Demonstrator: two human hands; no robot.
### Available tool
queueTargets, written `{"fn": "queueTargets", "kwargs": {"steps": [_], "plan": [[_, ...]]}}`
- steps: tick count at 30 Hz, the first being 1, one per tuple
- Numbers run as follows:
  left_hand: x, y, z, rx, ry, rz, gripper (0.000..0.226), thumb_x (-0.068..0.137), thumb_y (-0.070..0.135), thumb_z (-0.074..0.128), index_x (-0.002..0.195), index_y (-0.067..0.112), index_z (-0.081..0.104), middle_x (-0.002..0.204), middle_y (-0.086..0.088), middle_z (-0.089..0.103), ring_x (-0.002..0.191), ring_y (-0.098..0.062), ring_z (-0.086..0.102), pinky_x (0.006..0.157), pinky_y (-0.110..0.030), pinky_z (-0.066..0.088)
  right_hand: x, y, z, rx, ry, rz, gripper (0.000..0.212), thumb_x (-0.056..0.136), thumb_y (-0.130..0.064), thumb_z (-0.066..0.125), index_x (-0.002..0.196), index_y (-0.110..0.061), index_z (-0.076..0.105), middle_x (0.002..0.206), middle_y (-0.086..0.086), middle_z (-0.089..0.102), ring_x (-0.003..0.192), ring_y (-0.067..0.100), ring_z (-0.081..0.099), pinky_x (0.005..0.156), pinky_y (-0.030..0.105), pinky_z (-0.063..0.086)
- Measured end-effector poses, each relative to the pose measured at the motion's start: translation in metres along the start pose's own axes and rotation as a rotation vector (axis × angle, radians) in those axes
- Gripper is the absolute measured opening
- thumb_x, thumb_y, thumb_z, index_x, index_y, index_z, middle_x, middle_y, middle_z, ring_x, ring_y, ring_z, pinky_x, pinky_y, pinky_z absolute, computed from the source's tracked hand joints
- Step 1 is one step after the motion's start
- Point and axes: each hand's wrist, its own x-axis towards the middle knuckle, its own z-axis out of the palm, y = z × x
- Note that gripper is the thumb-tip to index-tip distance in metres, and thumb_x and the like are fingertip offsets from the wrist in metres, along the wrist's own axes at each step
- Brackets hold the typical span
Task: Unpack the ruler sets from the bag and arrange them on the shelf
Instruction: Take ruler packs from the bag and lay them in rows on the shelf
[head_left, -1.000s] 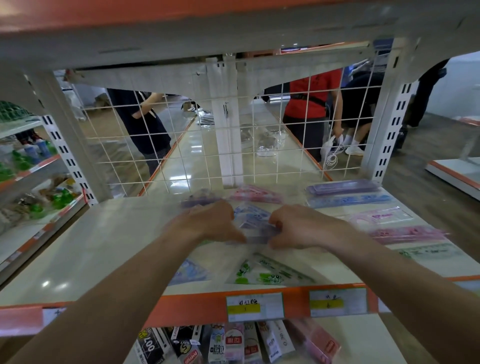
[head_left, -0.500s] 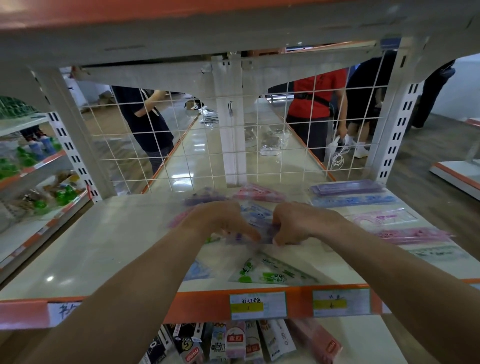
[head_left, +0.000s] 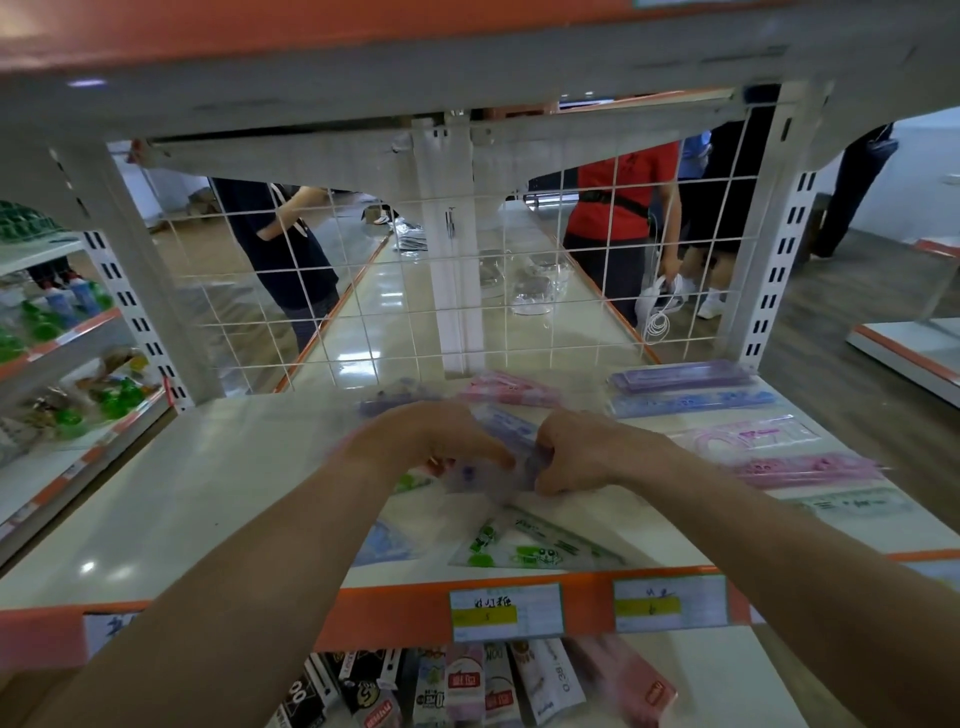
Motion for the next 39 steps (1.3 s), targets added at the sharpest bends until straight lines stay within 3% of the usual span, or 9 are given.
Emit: {"fn": "queueTargets", "kwargs": {"steps": [5,10,14,18,20,23,28,35,39], "plan": [[-0.016,-0.007,0.006,-0.075,0.130,0.203,0.015,0.081,0.021,0.069,0.089,0.012,0.062,0.080,-0.003,0.056,0.069,-0.012,0.051,0.062,-0.022,0.040,-0.009,0.006,0.006,0.037,0.103,-0.051,0.021,0.088,-0.035,0.057,0.096,-0.016,0.061,0.086,0.000,0.055,0.079,0.018,0.053,0.057,0.026,0.037],[-0.032,-0.010,0.007,-0.012,0.325,0.345,0.016,0.083,0.021,0.063,0.095,0.012,0.058,0.072,0.004,0.049,0.059,-0.007,0.046,0.054,-0.020,0.036,-0.013,0.010,-0.004,0.088,0.218,-0.054,0.024,0.087,-0.041,0.062,0.101,-0.022,0.066,0.095,-0.002,0.059,0.093,0.021,0.059,0.072,0.029,0.043],[-0.035,-0.012,0.017,0.047,0.251,0.395,0.013,0.088,0.013,0.054,0.099,0.019,0.057,0.087,0.006,0.054,0.072,-0.006,0.049,0.057,-0.011,0.037,-0.014,0.007,0.006,-0.046,0.159,-0.042,0.025,0.090,-0.039,0.057,0.108,-0.023,0.063,0.108,0.002,0.062,0.100,0.023,0.058,0.073,0.028,0.041],[-0.039,-0.016,0.013,0.008,0.191,0.410,0.013,0.090,0.010,0.052,0.091,0.020,0.061,0.069,0.012,0.047,0.057,0.006,0.047,0.052,-0.005,0.035,-0.018,0.011,-0.001,0.083,0.106,-0.080,0.031,0.091,-0.041,0.054,0.093,-0.013,0.068,0.089,0.003,0.064,0.083,0.021,0.060,0.069,0.033,0.045],[-0.038,-0.022,0.005,0.045,0.140,0.353,0.018,0.088,0.016,0.053,0.099,0.008,0.066,0.068,0.005,0.048,0.053,-0.001,0.044,0.049,-0.011,0.031,-0.012,0.018,-0.008,0.242,0.159,-0.061,0.036,0.093,-0.035,0.052,0.073,-0.006,0.061,0.065,0.004,0.055,0.061,0.020,0.052,0.058,0.032,0.038],[-0.038,-0.028,0.000,0.111,0.077,0.314,0.023,0.084,0.018,0.054,0.100,0.009,0.068,0.071,0.003,0.051,0.062,-0.008,0.045,0.051,-0.014,0.032,-0.001,0.013,-0.012,0.145,0.168,0.028,0.032,0.087,-0.025,0.055,0.057,-0.014,0.047,0.057,-0.002,0.045,0.063,0.020,0.051,0.051,0.026,0.030],[-0.039,-0.030,-0.002,0.134,0.097,0.344,0.019,0.084,0.017,0.058,0.070,0.029,0.059,0.065,0.011,0.050,0.059,-0.004,0.045,0.049,-0.011,0.031,0.008,-0.007,-0.006,-0.120,0.105,0.093,0.020,0.084,-0.036,0.063,0.086,-0.017,0.055,0.074,-0.003,0.045,0.076,0.021,0.048,0.065,0.027,0.037],[-0.032,-0.042,0.001,0.193,0.153,0.318,0.014,0.084,0.031,0.061,0.096,0.024,0.062,0.088,0.008,0.060,0.073,-0.002,0.052,0.061,-0.020,0.038,0.005,-0.013,-0.010,-0.186,0.016,0.066,0.016,0.086,-0.026,0.066,0.094,-0.013,0.060,0.085,0.002,0.048,0.075,0.020,0.048,0.065,0.029,0.037],[-0.034,-0.040,0.000,0.190,0.132,0.330,0.020,0.086,0.030,0.060,0.103,0.022,0.066,0.088,0.008,0.061,0.072,-0.001,0.051,0.063,-0.019,0.039,0.006,-0.013,-0.009,-0.162,-0.042,0.059,0.017,0.086,-0.020,0.062,0.077,-0.014,0.049,0.068,0.000,0.045,0.060,0.015,0.044,0.050,0.026,0.032]]}}
